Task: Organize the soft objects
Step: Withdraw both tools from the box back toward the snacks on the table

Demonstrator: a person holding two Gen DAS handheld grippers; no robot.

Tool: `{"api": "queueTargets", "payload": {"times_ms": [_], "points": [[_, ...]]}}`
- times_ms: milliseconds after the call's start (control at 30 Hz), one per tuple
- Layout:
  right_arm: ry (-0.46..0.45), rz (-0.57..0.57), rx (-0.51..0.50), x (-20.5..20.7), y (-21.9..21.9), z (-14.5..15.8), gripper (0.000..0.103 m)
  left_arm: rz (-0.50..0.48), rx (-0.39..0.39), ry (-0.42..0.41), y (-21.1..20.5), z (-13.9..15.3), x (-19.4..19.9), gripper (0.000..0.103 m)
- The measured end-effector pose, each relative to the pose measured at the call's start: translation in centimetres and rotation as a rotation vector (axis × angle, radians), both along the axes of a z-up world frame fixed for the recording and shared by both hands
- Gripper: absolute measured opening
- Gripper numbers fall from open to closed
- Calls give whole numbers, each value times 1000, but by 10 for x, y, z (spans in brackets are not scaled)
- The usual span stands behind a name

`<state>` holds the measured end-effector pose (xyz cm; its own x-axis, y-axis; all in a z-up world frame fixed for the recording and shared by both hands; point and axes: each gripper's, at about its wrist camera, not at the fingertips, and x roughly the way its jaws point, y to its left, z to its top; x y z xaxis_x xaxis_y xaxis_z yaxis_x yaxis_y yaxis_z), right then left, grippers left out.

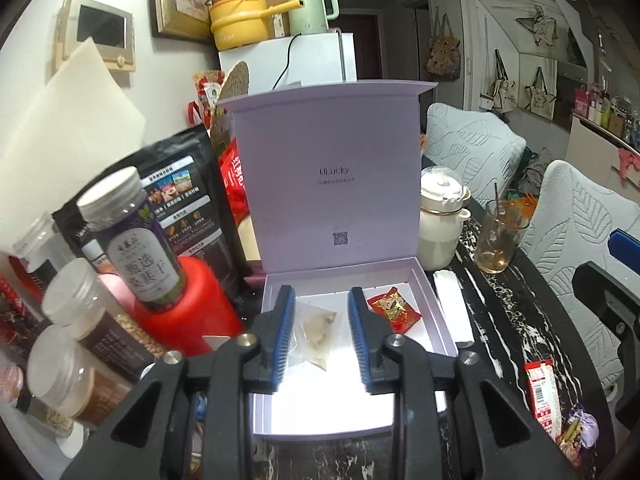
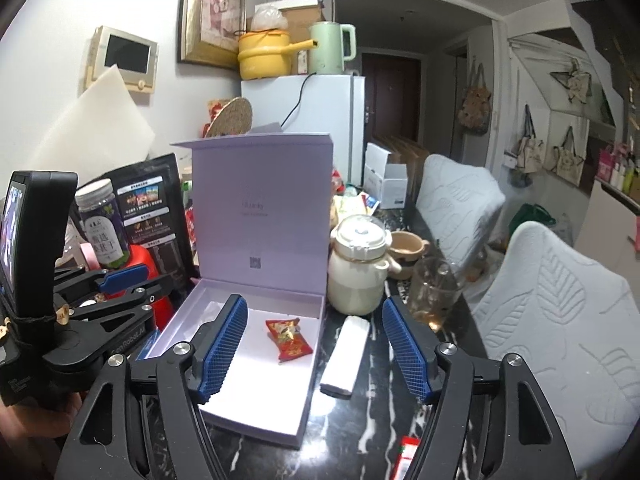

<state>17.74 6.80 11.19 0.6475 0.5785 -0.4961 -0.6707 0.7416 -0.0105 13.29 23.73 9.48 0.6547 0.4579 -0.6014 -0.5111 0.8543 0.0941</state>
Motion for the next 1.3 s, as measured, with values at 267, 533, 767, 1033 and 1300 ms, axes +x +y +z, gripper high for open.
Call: {"api": "queueTargets", "payload": {"times_ms": [267,533,767,1033,1300], "points": [[-35,-27,15,-29,-29,11,78,-32,37,-67,-25,20,-31,103],[-58,-57,28,-61,-60,17,81,-87,57,-92,-59,29,-63,103],[-67,-86,41,-90,-86,20,85,-142,69,-99,-89,31,-89,103],[-69,-131,43,-124,-116,16,85,-221,34,-107,-115,23,-116,103],[-53,-193,31,-150,-146,2,85,-295,54,-101,-147,9,-137,103]]}}
